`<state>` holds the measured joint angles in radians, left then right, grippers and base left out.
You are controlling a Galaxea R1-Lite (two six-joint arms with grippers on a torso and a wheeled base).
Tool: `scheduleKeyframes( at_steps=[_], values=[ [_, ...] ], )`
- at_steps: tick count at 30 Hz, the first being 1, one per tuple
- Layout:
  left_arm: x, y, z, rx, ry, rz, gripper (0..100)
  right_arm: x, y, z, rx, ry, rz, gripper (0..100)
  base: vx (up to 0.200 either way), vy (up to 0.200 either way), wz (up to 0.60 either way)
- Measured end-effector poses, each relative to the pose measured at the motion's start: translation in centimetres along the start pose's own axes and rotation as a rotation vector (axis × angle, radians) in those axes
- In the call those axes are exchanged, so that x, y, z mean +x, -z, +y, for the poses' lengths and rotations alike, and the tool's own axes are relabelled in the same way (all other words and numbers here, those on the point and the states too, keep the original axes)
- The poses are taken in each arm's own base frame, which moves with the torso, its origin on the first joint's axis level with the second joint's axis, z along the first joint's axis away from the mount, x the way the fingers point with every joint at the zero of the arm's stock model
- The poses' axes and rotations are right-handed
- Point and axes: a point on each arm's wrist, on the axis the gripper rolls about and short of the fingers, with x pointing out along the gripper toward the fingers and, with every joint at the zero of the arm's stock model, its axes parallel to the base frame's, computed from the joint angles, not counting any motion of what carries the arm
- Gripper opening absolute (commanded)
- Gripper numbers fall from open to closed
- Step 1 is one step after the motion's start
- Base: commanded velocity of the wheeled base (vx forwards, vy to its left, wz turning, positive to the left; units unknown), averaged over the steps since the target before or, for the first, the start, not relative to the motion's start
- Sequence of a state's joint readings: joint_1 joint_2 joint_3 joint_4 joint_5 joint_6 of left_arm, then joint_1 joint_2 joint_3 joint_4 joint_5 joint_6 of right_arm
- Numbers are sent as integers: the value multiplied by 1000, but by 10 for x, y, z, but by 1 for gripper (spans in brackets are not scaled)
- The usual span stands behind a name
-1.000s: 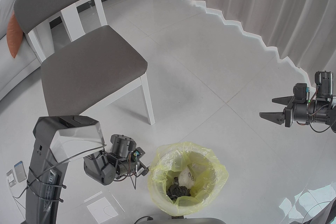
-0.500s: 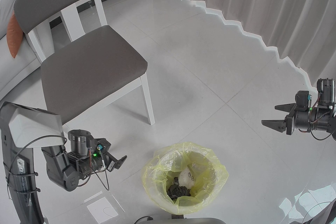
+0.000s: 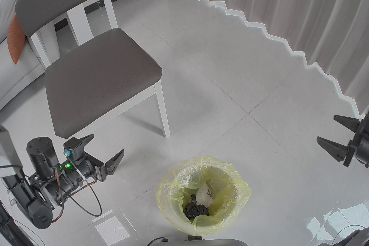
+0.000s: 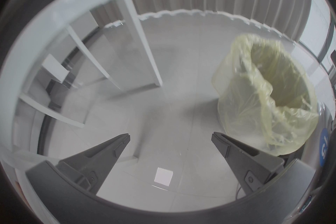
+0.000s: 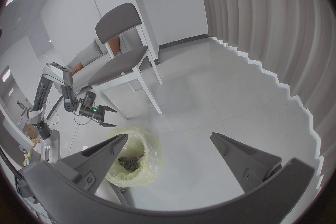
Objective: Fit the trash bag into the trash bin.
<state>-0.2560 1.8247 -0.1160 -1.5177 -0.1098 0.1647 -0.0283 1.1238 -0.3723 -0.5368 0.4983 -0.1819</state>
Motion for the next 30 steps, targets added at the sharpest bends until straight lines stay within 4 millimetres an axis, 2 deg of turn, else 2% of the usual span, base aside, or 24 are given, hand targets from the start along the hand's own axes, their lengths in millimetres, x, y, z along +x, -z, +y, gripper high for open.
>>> scheduleKeyframes(
  at_steps=[8,9,14,22,26,30],
  values=[
    [-48,-25,-9,-40,-7,-64,100,-68,6,38,30,48,-96,100,0,0,0],
    [-69,-30,-11,-53,-5,-52,100,-91,13,52,40,59,-124,100,0,0,0],
    [-102,-36,-12,-76,-5,-31,100,-117,24,68,54,65,-174,100,0,0,0],
    [-164,-35,-14,-109,-21,-11,100,-141,45,85,94,50,-229,100,0,0,0],
    [-195,-26,-17,-129,-33,10,100,-145,58,89,121,42,-233,100,0,0,0],
    [-223,-13,-21,-166,-74,-16,100,-140,79,90,129,35,-232,100,0,0,0]
  ],
)
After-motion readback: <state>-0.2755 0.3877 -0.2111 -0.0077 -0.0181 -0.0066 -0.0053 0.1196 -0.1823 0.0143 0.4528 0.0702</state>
